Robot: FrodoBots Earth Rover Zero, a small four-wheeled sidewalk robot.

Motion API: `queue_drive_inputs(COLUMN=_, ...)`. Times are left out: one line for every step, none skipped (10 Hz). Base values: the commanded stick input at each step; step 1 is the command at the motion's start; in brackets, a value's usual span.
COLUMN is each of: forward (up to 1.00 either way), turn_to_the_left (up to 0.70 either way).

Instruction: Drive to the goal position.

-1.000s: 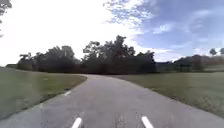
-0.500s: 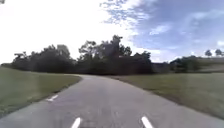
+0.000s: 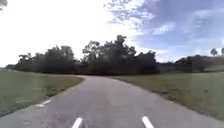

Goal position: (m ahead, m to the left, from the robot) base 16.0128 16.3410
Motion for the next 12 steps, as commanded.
queue_drive_inputs(forward=0.69, turn_to_the_left=0.34)
queue_drive_inputs(forward=0.69, turn_to_the_left=0.22)
queue_drive_inputs(forward=0.69, turn_to_the_left=0.06)
queue_drive_inputs(forward=0.69, turn_to_the_left=0.03)
queue_drive_inputs(forward=0.69, turn_to_the_left=0.03)
queue_drive_inputs(forward=0.69, turn_to_the_left=0.03)
queue_drive_inputs(forward=0.69, turn_to_the_left=0.03)
queue_drive_inputs(forward=0.69, turn_to_the_left=0.03)
queue_drive_inputs(forward=0.69, turn_to_the_left=0.03)
queue_drive_inputs(forward=0.69, turn_to_the_left=0.03)
queue_drive_inputs(forward=0.69, turn_to_the_left=0.03)
queue_drive_inputs(forward=0.69, turn_to_the_left=0.03)
